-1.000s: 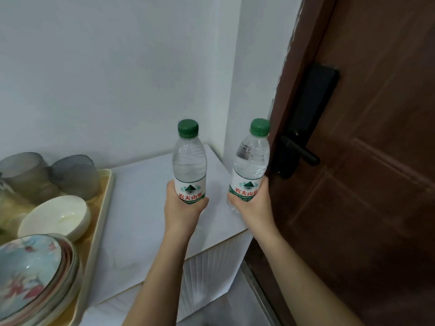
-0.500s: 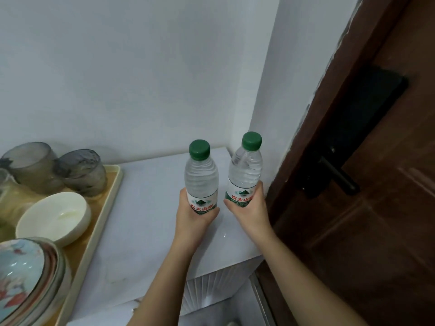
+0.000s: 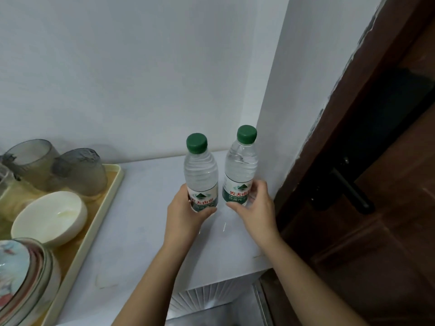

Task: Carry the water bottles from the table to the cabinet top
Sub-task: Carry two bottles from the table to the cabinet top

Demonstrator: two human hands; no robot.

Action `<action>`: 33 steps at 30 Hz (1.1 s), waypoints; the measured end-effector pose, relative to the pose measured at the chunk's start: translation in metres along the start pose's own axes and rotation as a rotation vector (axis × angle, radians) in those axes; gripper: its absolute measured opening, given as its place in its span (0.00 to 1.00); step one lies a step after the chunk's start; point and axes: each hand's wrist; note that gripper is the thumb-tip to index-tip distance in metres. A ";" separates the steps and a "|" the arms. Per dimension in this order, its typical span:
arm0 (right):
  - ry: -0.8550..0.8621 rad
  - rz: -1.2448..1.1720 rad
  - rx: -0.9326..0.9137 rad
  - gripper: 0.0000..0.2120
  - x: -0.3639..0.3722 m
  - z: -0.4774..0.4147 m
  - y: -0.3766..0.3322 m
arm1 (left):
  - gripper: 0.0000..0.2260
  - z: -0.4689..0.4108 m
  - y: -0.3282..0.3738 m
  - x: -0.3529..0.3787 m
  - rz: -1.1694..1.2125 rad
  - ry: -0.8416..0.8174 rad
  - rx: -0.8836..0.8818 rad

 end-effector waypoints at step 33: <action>0.158 0.385 0.169 0.07 0.064 -0.119 -0.010 | 0.21 -0.158 0.020 0.042 -0.037 0.111 0.025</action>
Point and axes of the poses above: each hand's wrist, its own z-axis away from the middle knuckle, its own x-axis out of the palm, y = z × x, and after that the axes turned 4 degrees about -x, right-handed
